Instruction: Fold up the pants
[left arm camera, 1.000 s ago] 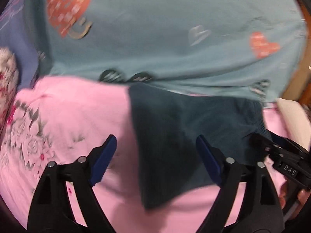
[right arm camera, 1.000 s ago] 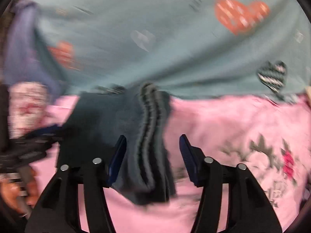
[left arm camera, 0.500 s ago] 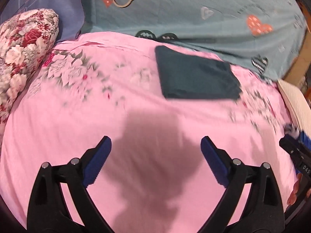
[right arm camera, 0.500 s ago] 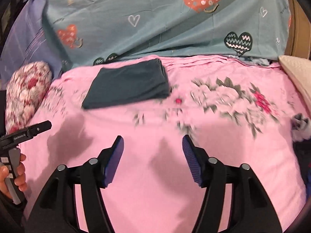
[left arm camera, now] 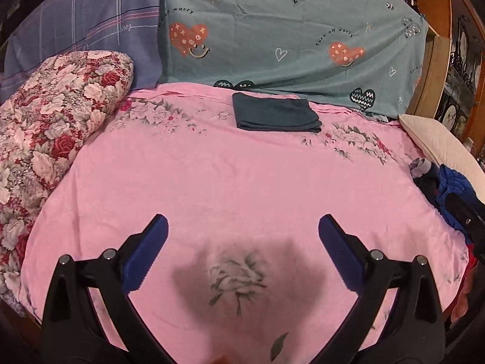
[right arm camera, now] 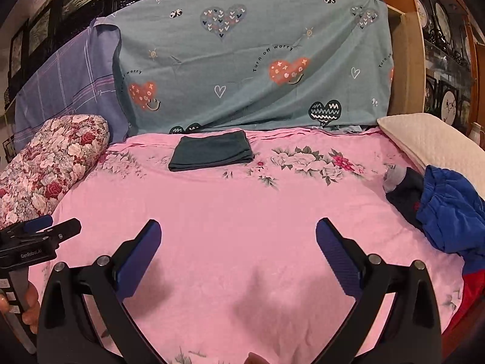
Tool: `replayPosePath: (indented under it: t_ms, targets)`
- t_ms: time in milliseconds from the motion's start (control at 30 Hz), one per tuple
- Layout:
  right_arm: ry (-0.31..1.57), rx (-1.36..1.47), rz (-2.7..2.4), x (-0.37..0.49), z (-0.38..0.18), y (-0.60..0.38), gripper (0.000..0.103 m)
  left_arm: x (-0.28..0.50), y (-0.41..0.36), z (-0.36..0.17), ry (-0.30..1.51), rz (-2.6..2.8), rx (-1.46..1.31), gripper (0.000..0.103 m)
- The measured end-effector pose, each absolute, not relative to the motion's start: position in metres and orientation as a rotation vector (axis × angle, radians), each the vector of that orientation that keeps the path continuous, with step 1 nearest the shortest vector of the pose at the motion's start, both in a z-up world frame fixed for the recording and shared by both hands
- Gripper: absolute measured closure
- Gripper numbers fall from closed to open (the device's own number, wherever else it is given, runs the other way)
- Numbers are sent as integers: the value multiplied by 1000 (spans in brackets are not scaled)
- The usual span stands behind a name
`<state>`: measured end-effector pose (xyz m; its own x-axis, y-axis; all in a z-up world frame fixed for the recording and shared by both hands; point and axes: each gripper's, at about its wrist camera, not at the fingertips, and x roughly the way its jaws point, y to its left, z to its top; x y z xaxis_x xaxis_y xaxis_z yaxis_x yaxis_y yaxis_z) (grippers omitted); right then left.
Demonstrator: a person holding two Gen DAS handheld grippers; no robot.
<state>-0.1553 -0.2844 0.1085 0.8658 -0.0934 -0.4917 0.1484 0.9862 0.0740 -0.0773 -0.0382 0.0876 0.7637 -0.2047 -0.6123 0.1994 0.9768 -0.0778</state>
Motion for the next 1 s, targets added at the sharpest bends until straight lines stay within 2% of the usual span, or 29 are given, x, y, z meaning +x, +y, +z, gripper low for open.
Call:
replayPosePath:
  t_ms: [300,700,1000]
  targets:
    - [526,86,-151,-188,93,-275,1,-111,-30,86,634,-180,31,2]
    - [534,80,-159,-183,91,-270,1,-110,-34,89,590,-179,54,2]
    - [550,95,-163,-177,85,-276,1,-95,-31,81,636,-147,50,2]
